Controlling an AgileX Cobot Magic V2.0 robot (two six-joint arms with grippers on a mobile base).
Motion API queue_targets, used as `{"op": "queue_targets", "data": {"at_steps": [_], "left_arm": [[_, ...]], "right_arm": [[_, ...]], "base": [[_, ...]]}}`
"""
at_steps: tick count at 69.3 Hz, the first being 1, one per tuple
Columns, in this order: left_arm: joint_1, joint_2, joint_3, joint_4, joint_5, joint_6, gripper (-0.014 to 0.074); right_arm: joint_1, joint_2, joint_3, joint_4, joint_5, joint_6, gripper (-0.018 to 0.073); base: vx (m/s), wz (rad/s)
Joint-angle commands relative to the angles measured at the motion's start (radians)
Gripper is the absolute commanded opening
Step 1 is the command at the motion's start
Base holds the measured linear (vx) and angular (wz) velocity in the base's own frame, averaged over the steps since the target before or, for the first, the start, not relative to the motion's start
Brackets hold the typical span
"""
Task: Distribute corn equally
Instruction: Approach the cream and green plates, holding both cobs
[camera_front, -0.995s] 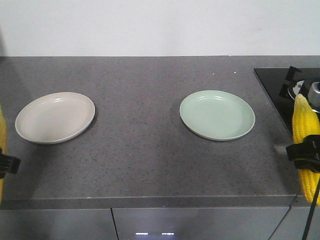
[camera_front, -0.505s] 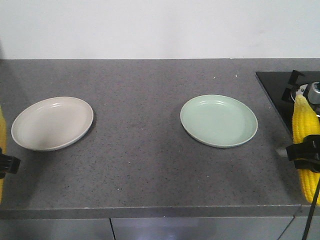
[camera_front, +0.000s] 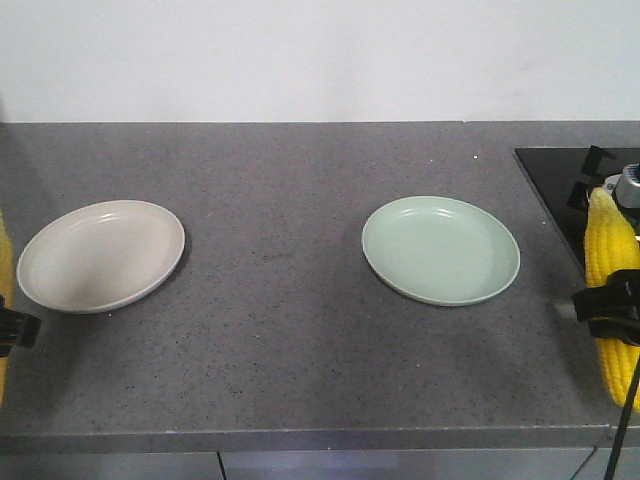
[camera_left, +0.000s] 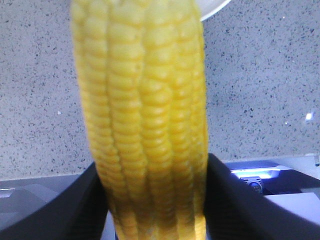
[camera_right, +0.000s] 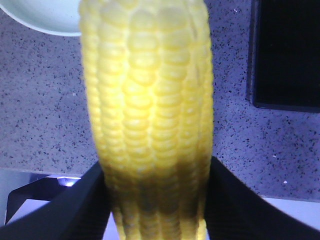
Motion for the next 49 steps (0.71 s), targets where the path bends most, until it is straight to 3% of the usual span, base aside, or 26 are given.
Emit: {"op": "queue_targets", "data": {"at_steps": [1,49], "left_arm": [[0.004,-0.013,-0.026,0.009,-0.032,-0.004,0.0217],[0.004,-0.013,-0.026,0.009,-0.032,-0.004,0.0217]], "right_arm": [[-0.008,-0.021,-0.024,-0.003,-0.037,-0.004,0.0244],[-0.008,-0.021,-0.024,-0.003,-0.037,-0.004,0.0244]], "base": [[0.03,0.0],[0.03,0.0]]}}
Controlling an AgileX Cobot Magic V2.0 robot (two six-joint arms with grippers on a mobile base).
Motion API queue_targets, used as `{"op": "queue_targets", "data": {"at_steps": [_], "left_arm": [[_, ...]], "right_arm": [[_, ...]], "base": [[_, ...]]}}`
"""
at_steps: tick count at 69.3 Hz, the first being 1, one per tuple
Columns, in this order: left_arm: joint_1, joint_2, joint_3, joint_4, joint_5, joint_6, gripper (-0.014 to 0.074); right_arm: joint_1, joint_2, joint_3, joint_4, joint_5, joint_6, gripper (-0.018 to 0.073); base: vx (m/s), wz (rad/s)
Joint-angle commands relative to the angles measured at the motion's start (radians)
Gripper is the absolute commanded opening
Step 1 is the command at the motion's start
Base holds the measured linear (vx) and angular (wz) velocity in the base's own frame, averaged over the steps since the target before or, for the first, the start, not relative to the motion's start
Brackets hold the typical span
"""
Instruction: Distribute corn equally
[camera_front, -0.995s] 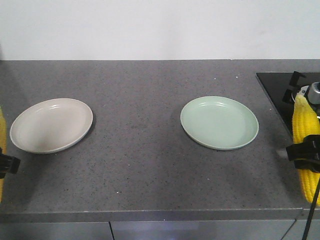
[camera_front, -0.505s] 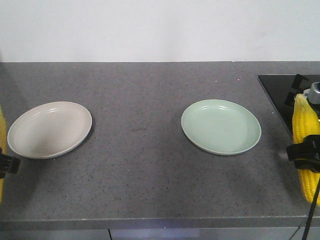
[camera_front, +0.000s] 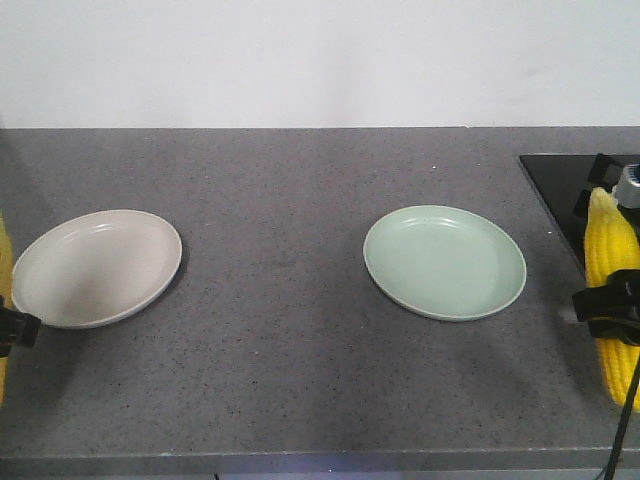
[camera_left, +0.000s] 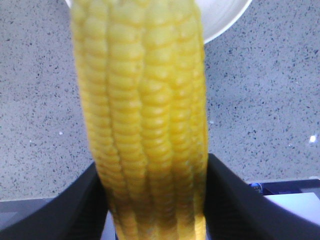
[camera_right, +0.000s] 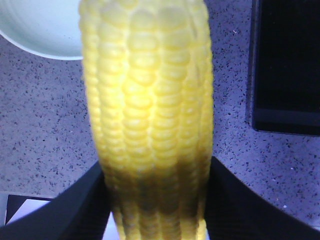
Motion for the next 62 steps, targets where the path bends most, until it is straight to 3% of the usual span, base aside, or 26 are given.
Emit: {"op": "queue_targets", "data": {"at_steps": [1,62], "left_arm": [[0.004,-0.013,-0.026,0.009,-0.032,-0.004,0.0217],[0.004,-0.013,-0.026,0.009,-0.032,-0.004,0.0217]], "right_arm": [[-0.008,-0.021,-0.024,-0.003,-0.037,-0.004,0.0244],[-0.008,-0.021,-0.024,-0.003,-0.037,-0.004,0.0244]], "base": [[0.03,0.0],[0.03,0.0]]}}
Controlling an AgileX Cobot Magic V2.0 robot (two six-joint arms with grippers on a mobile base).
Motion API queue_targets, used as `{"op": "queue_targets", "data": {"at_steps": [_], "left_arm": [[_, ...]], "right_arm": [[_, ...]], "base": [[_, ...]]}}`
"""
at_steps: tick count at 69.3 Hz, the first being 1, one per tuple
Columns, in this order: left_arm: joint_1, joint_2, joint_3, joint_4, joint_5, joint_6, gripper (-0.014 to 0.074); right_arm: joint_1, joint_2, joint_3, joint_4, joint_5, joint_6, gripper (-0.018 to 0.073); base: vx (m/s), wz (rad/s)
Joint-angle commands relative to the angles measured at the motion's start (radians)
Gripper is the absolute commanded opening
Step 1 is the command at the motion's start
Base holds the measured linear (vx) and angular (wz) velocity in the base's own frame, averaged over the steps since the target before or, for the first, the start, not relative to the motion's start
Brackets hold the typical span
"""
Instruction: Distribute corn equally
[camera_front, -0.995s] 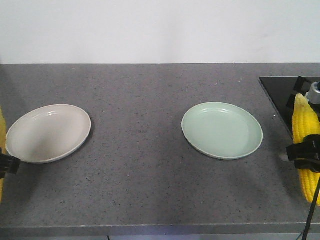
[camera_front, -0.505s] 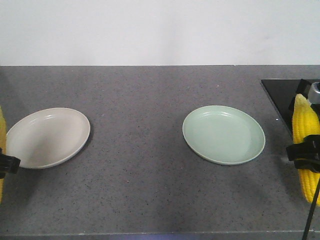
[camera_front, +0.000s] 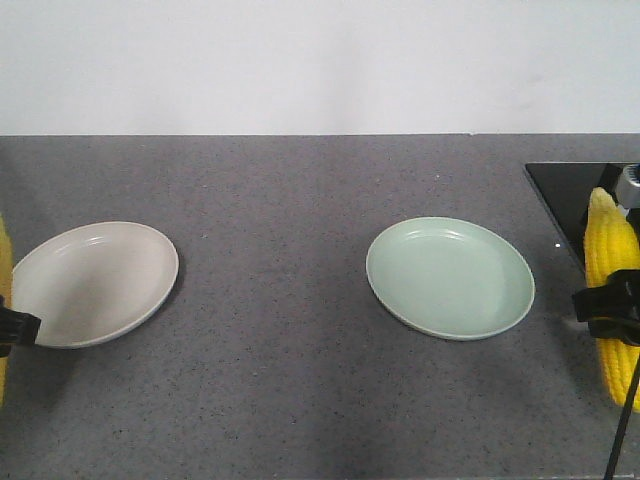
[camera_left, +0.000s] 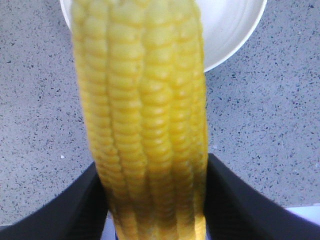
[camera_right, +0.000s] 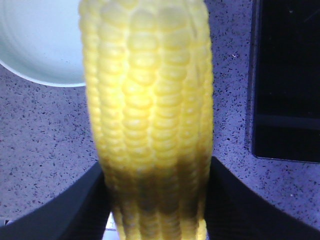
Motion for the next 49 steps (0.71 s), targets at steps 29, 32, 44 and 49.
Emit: {"op": "queue_targets", "data": {"at_steps": [29,32,44,49], "left_arm": [[0.004,-0.013,-0.026,0.009,-0.032,-0.004,0.0217],[0.004,-0.013,-0.026,0.009,-0.032,-0.004,0.0217],[0.004,-0.013,-0.026,0.009,-0.032,-0.004,0.0217],[0.004,-0.013,-0.026,0.009,-0.032,-0.004,0.0217]], "right_arm": [[-0.008,-0.021,-0.024,-0.003,-0.037,-0.004,0.0244],[-0.008,-0.021,-0.024,-0.003,-0.037,-0.004,0.0244],[-0.008,-0.021,-0.024,-0.003,-0.037,-0.004,0.0244],[-0.008,-0.021,-0.024,-0.003,-0.037,-0.004,0.0244]], "base": [[0.02,0.0],[0.02,0.0],[0.03,0.0],[0.03,0.0]]}}
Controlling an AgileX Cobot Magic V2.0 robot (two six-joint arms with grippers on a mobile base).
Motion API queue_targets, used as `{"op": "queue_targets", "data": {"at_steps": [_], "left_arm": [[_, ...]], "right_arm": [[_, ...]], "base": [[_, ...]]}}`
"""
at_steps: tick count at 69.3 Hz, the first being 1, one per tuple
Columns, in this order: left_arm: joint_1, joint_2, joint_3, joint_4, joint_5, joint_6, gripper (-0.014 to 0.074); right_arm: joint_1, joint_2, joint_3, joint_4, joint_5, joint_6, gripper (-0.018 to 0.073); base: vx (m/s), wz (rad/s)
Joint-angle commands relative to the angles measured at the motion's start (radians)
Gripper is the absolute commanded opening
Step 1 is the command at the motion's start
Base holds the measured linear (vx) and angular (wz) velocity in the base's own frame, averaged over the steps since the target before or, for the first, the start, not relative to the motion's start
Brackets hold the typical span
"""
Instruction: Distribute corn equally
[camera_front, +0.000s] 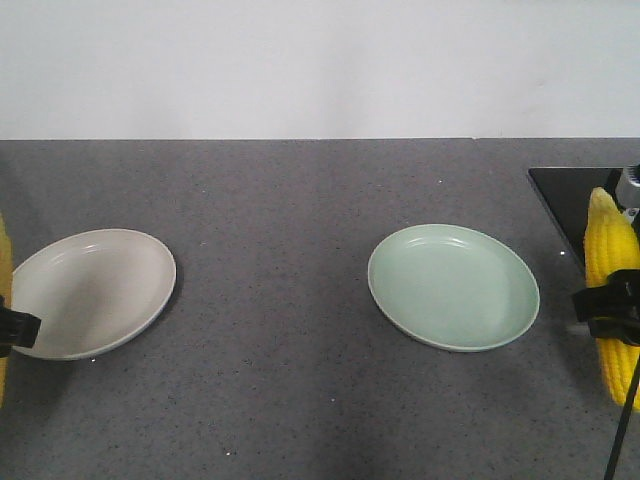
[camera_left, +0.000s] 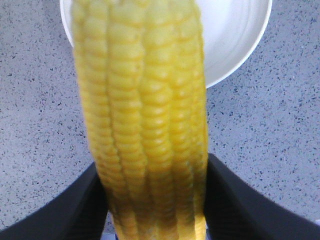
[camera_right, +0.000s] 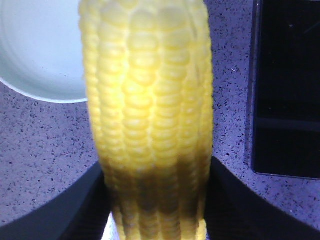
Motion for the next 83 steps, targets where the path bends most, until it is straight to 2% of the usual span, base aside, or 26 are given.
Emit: {"op": "queue_targets", "data": {"at_steps": [1,83], "left_arm": [[0.004,-0.013,-0.026,0.009,-0.032,-0.004,0.0217],[0.004,-0.013,-0.026,0.009,-0.032,-0.004,0.0217]], "right_arm": [[-0.008,-0.021,-0.024,-0.003,-0.037,-0.004,0.0244],[-0.008,-0.021,-0.024,-0.003,-0.037,-0.004,0.0244]], "base": [[0.03,0.0],[0.01,0.0]]}}
